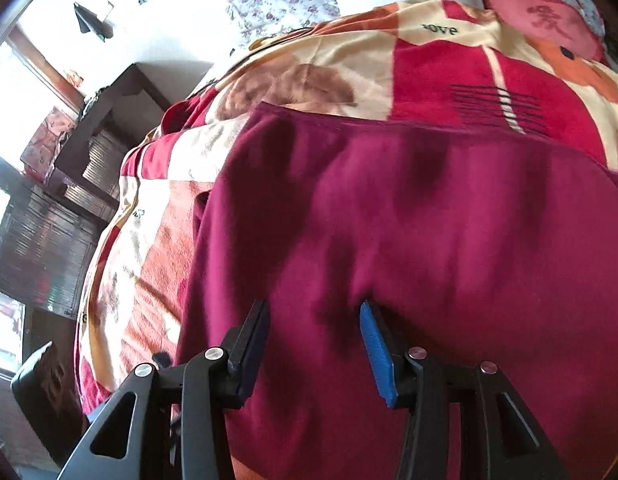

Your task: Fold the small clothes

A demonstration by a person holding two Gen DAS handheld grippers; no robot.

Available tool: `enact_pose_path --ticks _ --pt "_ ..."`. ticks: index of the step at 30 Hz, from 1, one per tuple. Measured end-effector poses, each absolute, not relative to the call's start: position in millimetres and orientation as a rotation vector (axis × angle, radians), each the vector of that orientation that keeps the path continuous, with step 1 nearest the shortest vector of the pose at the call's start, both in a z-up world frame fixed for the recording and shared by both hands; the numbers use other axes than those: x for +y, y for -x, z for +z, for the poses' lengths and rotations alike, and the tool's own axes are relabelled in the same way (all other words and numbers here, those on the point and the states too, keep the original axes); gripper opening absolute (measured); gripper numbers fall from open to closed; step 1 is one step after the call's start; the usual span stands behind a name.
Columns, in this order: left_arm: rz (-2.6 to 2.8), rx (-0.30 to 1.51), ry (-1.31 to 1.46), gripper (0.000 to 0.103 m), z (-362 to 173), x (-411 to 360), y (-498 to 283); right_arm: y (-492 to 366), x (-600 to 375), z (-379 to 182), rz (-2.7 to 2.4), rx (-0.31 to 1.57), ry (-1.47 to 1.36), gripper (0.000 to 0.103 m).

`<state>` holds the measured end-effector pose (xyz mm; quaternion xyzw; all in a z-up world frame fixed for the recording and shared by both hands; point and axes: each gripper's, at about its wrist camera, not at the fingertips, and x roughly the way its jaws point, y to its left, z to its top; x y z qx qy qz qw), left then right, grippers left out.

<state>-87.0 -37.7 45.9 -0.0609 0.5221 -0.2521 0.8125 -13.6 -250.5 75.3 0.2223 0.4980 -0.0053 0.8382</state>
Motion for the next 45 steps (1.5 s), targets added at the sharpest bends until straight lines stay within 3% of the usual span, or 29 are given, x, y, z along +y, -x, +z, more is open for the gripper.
enact_pose_path --ticks 7,14,21,27,32,36,37,39,40,43,45 --pt "-0.540 1.108 0.155 0.070 46.9 -27.5 87.9 -2.9 -236.3 84.2 0.011 1.041 -0.456 0.047" --pt "-0.554 1.109 0.198 0.070 42.2 -20.4 88.8 -30.3 -229.5 84.9 0.033 1.069 -0.488 0.068" --pt "-0.577 1.097 0.223 0.070 39.8 -14.1 95.2 -64.5 -206.5 83.2 -0.013 1.110 -0.406 0.069" --pt "-0.594 1.090 0.237 0.070 37.0 -7.6 93.1 -89.4 -186.7 77.3 -0.090 1.139 -0.295 0.079" --pt "-0.603 1.078 0.239 0.071 36.5 -4.8 93.3 -103.2 -170.7 63.0 -0.155 1.190 -0.194 0.093" --pt "-0.617 1.077 0.245 0.071 36.9 -0.6 92.4 -107.4 -153.6 55.4 -0.181 1.190 -0.068 0.095" --pt "-0.623 1.077 0.246 0.071 37.5 1.3 92.5 -106.2 -152.9 55.3 -0.174 1.182 -0.058 0.094" --pt "-0.638 1.071 0.255 0.071 38.3 4.2 91.9 -100.4 -156.4 57.8 -0.157 1.152 -0.052 0.081" --pt "-0.644 1.065 0.259 0.071 39.1 6.9 91.0 -96.4 -160.9 60.2 -0.160 1.144 -0.049 0.068" --pt "-0.656 1.051 0.257 0.071 43.2 12.8 87.1 -82.9 -181.6 72.3 -0.088 1.110 -0.120 0.041" --pt "-0.661 1.036 0.255 0.071 46.0 14.1 84.6 -77.6 -190.1 79.2 -0.040 1.093 -0.162 0.028"
